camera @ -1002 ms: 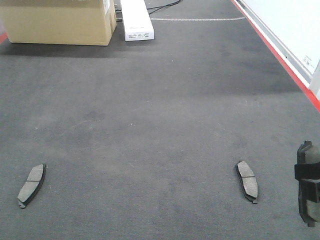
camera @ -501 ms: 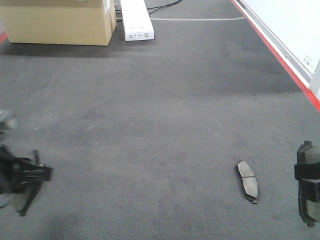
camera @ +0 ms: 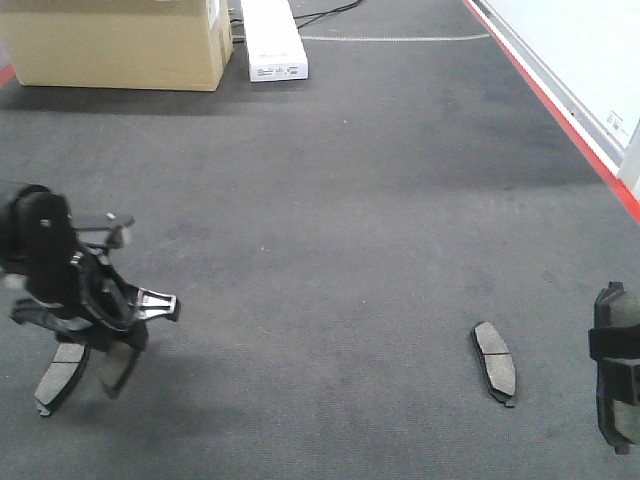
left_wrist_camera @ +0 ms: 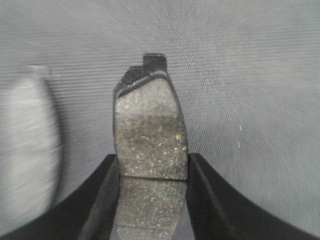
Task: Move and align brake pads A on conveyor
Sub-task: 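Lower the left gripper's brake pad onto the carpet beside the nearer pad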
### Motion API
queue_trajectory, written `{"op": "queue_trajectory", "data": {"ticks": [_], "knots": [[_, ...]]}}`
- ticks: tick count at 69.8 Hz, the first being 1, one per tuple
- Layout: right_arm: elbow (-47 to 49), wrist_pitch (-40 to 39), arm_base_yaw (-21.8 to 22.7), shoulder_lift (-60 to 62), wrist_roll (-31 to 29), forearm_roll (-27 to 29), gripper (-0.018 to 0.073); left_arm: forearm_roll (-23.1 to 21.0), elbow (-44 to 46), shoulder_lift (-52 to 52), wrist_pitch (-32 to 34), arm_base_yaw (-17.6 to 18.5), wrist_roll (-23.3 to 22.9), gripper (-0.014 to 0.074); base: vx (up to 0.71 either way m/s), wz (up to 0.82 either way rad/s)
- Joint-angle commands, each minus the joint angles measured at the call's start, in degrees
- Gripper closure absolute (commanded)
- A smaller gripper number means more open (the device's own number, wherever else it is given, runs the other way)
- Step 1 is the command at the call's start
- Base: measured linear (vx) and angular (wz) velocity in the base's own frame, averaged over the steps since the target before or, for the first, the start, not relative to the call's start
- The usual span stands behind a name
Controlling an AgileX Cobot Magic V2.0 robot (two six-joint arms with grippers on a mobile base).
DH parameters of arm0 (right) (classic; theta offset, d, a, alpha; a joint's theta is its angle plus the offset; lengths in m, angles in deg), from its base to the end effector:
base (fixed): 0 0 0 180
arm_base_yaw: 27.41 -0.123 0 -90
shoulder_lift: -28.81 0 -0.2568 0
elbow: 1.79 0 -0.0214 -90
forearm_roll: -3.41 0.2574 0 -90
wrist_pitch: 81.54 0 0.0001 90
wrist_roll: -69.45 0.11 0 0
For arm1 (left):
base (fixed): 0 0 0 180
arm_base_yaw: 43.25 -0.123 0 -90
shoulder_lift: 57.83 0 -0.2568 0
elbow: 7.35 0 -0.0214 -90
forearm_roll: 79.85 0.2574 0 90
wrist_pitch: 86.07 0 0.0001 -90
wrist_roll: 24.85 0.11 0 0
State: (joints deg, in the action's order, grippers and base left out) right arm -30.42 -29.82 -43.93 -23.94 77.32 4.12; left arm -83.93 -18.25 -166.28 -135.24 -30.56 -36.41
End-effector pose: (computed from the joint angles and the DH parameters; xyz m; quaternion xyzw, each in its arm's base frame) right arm 0.1685 0.0511 0.3119 -0.0676 0.9149 0.0899 0.3877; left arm 0.3285 -0.0800 0.1515 -0.0107 0.9945 -0.0495 0.0916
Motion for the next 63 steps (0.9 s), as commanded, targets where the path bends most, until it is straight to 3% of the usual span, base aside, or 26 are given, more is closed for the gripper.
{"op": "queue_trajectory", "data": {"ticks": [1, 42, 54, 63], "knots": [[1.6, -4.1, 0.1, 0.2, -0.4, -0.4, 0.0567, -2.0, 2.0, 0.3, 1.2, -0.1, -0.1, 0.0603, 0.0, 0.0], [1.6, -4.1, 0.1, 0.2, -0.4, -0.4, 0.0567, -1.3, 2.0, -2.2, 3.0, -0.1, -0.1, 0.0582, 0.0, 0.0], [1.6, -4.1, 0.1, 0.2, -0.4, -0.4, 0.0567, -1.4, 2.0, -2.1, 3.0, -0.1, 0.5, 0.0486, 0.0, 0.0], [1.6, -4.1, 0.1, 0.2, -0.4, -0.4, 0.0567, -1.4, 2.0, -2.1, 3.0, -0.1, 0.5, 0.0304, 0.0, 0.0]]}}
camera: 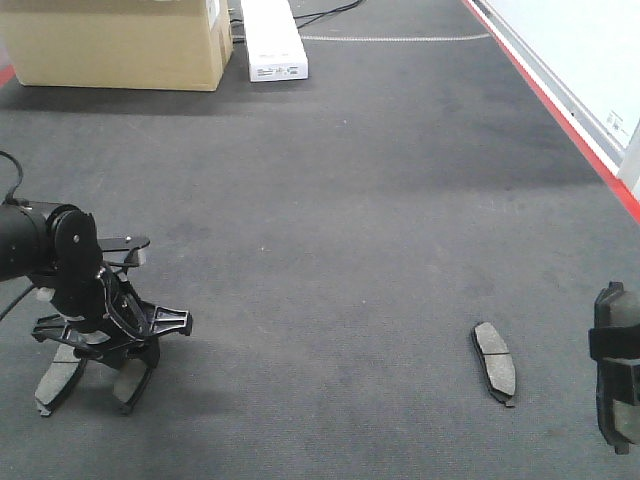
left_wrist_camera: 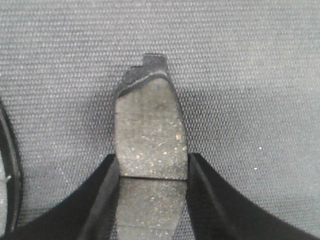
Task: Move and align brake pads A on conveyor
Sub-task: 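Lower the left gripper's brake pad onto the carpet beside the nearer pad, then open the left gripper to release the pad and lift away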
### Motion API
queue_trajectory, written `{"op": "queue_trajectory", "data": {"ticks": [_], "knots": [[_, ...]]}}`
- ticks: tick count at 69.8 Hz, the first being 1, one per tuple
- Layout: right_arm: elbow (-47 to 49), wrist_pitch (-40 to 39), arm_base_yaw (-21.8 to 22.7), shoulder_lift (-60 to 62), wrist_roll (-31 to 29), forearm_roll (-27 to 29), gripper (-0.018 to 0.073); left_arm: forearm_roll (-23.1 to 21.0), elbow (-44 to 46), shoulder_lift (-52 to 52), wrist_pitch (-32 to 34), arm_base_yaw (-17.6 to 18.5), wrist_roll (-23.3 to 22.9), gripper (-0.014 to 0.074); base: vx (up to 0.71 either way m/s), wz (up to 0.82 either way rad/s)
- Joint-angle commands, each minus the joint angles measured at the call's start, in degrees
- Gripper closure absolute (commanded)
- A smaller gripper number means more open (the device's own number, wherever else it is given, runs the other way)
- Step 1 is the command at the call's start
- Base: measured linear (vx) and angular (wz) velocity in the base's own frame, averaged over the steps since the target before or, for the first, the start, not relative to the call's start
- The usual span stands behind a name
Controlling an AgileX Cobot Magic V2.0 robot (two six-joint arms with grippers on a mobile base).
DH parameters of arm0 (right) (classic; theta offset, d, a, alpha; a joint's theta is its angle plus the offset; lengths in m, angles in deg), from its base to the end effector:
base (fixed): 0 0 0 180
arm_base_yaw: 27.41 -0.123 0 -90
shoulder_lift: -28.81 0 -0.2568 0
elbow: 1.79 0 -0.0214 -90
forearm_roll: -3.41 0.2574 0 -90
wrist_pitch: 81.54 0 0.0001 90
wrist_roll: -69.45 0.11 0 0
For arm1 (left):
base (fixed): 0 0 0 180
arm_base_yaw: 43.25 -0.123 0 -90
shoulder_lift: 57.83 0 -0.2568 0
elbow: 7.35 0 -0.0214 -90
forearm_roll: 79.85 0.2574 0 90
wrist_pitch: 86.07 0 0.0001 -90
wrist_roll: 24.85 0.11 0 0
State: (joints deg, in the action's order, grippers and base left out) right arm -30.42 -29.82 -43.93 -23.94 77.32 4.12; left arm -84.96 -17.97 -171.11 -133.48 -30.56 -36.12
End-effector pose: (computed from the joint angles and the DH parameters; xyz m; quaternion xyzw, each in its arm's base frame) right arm 0.1685 0.0511 0.3119 -0.0676 0.9149 0.0899 0.3877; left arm 0.3338 -0.0826 0.1246 -0.0152 0.9964 -0.0500 0.0668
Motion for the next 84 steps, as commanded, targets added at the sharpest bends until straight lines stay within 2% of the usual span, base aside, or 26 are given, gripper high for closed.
{"op": "queue_trajectory", "data": {"ticks": [1, 14, 19, 24, 42, 66, 78, 84], "knots": [[1.6, -4.1, 0.1, 0.2, -0.4, -0.4, 0.0567, -0.4, 1.7, 2.8, 1.2, -0.1, 0.2, 0.0292, 0.0, 0.0], [1.6, -4.1, 0.1, 0.2, -0.4, -0.4, 0.0567, -0.4, 1.7, 3.8, 1.3, -0.1, 0.2, 0.0005, 0.0, 0.0], [1.6, -4.1, 0.1, 0.2, -0.4, -0.4, 0.0567, -0.3, 1.7, 4.7, 1.4, -0.1, 0.5, -0.0056, 0.0, 0.0], [1.6, -4.1, 0.1, 0.2, -0.4, -0.4, 0.0567, -0.2, 1.7, 5.7, 1.4, -0.1, 0.9, -0.0075, 0.0, 0.0], [1.6, -4.1, 0.1, 0.2, -0.4, -0.4, 0.0567, 2.2, 1.8, 13.1, 1.1, -0.1, 4.0, -0.002, 0.0, 0.0], [1.6, -4.1, 0.1, 0.2, -0.4, -0.4, 0.0567, 8.5, 1.7, 33.1, 1.2, 0.1, 6.7, 0.0094, 0.0, 0.0], [1.6, -4.1, 0.1, 0.2, -0.4, -0.4, 0.0567, 10.9, -2.5, 44.3, 2.7, 0.1, 8.1, 0.0168, 0.0, 0.0], [1.6, -4.1, 0.1, 0.2, -0.4, -0.4, 0.0567, 11.5, -6.8, 50.8, 3.9, 0.1, 8.1, 0.0236, 0.0, 0.0]]}}
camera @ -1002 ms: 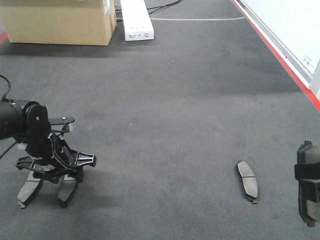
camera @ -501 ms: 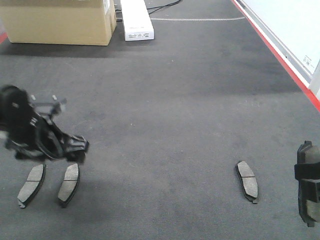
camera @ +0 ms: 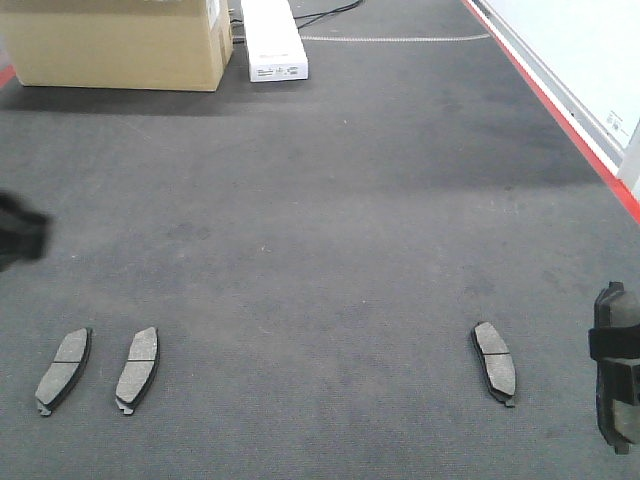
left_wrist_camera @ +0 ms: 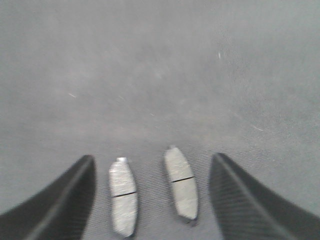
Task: Move and align brake pads A on conveyor
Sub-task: 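Open the left gripper to release the pad and lift away, then hold the right gripper's brake pad above the carpet beside the other pad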
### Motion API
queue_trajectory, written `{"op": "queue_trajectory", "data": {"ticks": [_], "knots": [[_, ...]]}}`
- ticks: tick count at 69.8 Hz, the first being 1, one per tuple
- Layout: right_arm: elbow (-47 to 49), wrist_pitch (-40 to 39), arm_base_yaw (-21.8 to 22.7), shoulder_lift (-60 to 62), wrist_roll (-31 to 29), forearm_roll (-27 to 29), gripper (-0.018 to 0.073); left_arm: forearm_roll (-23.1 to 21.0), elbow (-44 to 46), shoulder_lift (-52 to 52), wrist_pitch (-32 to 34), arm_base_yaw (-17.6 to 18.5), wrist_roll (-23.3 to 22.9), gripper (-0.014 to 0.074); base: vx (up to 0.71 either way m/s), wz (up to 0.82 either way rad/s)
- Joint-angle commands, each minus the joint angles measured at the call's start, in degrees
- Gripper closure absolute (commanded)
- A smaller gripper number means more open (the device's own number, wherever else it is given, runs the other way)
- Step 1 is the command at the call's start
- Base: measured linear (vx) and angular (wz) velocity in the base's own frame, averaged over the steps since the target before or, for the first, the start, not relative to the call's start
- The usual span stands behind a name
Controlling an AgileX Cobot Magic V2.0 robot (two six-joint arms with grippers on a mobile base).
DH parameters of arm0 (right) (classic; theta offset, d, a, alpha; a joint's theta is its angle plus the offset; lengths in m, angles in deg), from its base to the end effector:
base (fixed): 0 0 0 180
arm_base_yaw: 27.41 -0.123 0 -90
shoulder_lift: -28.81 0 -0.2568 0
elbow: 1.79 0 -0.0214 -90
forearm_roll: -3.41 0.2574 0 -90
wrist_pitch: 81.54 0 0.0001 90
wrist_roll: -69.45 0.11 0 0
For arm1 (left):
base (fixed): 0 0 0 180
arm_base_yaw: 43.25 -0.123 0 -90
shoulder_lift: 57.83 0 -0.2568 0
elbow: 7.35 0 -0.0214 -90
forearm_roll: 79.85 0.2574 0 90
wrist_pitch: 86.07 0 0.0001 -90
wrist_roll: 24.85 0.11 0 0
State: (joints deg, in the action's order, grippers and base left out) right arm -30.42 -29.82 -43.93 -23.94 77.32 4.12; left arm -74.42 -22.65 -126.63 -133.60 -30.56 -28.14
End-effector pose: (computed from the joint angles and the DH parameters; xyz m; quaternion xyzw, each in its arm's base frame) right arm 0.1685 0.0511 0.3119 -0.0676 0.9149 0.0899 0.3877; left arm 0.2388 -0.0459 0.3374 0.0895 0.9069 -0.0123 0.4115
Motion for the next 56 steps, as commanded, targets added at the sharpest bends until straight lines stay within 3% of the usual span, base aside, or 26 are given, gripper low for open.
{"op": "queue_trajectory", "data": {"ticks": [1, 26, 56], "knots": [[1.6, -4.1, 0.1, 0.2, -0.4, -0.4, 0.0567, 0.9, -2.8, 7.3, 4.3, 0.1, 0.2, 0.0248, 0.0, 0.0], [1.6, -4.1, 0.1, 0.2, -0.4, -0.4, 0.0567, 1.1, -12.0, 31.1, 3.0, 0.1, 0.2, 0.0606, 0.0, 0.0], [1.6, -4.1, 0.1, 0.2, -0.4, -0.4, 0.0567, 0.7, -11.8, 40.5, 0.6, 0.1, 0.2, 0.0603, 0.0, 0.0]]}}
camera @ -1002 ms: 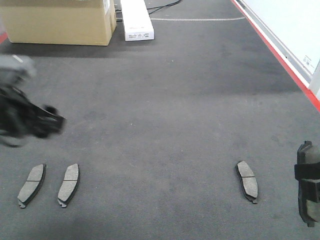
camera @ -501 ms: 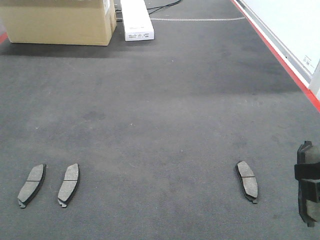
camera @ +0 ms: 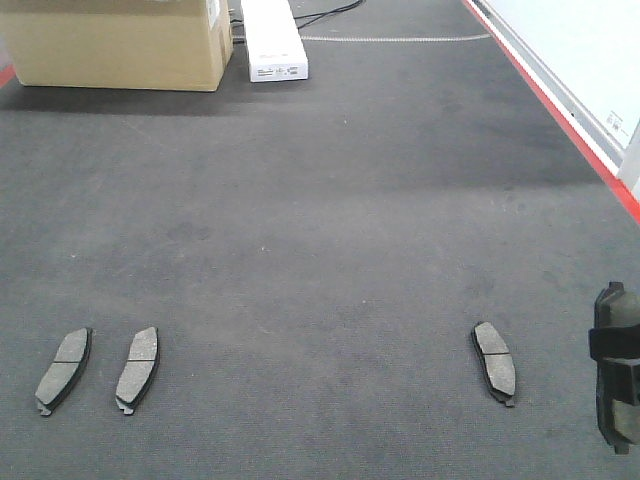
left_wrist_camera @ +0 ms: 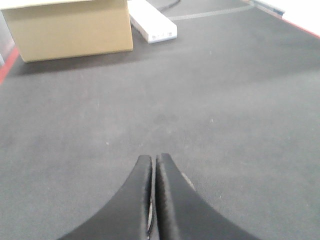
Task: Move and align brake pads A on conveyor
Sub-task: 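Hold the right gripper's brake pad above the carpet beside the other pad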
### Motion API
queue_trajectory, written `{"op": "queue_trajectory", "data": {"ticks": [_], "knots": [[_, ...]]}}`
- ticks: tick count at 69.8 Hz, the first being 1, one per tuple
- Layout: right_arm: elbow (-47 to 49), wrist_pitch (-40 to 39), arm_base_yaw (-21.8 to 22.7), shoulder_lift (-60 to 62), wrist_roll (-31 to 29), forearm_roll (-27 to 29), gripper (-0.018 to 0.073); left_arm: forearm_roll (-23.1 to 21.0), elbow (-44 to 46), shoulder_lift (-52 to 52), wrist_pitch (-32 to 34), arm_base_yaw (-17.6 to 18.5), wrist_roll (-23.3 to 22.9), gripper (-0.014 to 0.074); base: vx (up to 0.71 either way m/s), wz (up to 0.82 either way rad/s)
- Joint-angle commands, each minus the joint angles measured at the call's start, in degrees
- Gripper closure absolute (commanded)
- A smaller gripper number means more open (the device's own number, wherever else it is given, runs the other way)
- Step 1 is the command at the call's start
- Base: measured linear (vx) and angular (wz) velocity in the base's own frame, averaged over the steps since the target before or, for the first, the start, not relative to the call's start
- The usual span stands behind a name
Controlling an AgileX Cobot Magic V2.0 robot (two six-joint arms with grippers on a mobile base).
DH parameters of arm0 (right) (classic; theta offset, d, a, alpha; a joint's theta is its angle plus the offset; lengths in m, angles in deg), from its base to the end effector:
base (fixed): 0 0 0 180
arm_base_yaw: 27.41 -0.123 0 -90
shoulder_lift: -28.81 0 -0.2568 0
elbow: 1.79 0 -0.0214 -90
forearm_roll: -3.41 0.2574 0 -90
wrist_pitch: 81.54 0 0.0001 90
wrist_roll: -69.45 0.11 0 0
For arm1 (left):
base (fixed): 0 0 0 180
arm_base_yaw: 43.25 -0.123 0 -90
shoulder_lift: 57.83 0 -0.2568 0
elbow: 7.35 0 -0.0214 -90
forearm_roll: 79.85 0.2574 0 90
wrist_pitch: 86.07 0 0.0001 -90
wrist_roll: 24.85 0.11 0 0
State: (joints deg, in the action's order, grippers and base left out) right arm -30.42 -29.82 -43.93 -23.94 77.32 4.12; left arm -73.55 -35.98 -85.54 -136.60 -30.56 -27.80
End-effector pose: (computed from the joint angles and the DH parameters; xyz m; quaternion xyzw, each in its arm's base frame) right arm 0.1685 0.0511 0.3119 -0.0676 0.9149 0.0899 0.3877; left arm 0.0801 -0.0085 0.3713 0.0709 0.7988 -0.0266 0.5968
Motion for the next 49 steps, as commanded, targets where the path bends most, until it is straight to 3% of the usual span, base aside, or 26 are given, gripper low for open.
{"op": "queue_trajectory", "data": {"ticks": [1, 49], "knots": [[1.6, -4.1, 0.1, 0.2, -0.4, -0.4, 0.0567, -0.3, 1.5, -0.6, 3.6, 0.1, -0.2, 0.0603, 0.0, 0.0], [1.6, -4.1, 0.1, 0.2, -0.4, -0.4, 0.0567, -0.2, 1.5, -0.7, 3.0, 0.1, -0.2, 0.0603, 0.0, 0.0]]}}
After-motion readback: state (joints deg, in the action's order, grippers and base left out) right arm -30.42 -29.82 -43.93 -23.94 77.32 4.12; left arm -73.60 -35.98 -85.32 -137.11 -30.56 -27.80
